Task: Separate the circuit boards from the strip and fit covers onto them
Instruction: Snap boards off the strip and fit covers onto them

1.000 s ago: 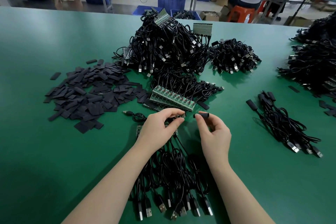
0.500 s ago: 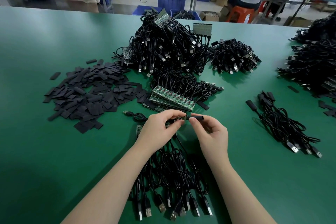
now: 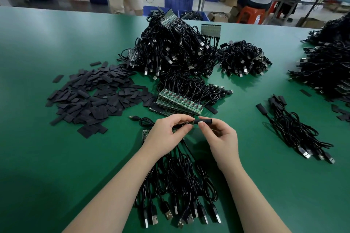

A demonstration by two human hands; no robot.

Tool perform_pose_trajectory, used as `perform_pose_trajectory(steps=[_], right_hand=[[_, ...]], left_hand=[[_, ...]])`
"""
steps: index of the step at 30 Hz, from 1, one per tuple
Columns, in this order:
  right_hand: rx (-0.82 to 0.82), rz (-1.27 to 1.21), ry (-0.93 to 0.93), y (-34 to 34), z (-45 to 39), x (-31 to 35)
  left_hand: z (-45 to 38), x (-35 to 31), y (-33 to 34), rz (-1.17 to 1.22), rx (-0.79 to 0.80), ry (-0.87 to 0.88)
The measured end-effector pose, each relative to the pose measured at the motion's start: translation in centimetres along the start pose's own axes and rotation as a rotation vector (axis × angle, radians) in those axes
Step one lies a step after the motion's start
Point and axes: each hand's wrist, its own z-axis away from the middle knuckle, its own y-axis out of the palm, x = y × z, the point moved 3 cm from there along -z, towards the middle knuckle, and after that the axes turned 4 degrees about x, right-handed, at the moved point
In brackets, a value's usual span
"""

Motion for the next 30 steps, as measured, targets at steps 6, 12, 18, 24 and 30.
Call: perform_pose_trajectory(steps=[6,12,18,24,30], right_hand=[[-0.006,-0.029,0.009,-0.03,0.00,-0.05],[-0.011,-0.031,0.015,-0.08,-0.02,-0.05],[-0.012,-0.022,0.004,-0.08,0.07,0.02],[0.005,-0.037,0.004,-0.09,0.05,0.11],[-0.010,-0.018,0.004,-0.20,0.09,0.13]], left_hand=[[0.00,0.12,-0.06,0.024,0.004,-0.014],[-0.02,0.20,0.02,0.013,0.003,-0.020],[0.02,-0.10,-0.03,0.022,0.003,0.009],[-0.02,-0.05,-0.06,0.035,-0.002,0.017],[0.03,-0.18,0.06,0.030,0.008,0.037]])
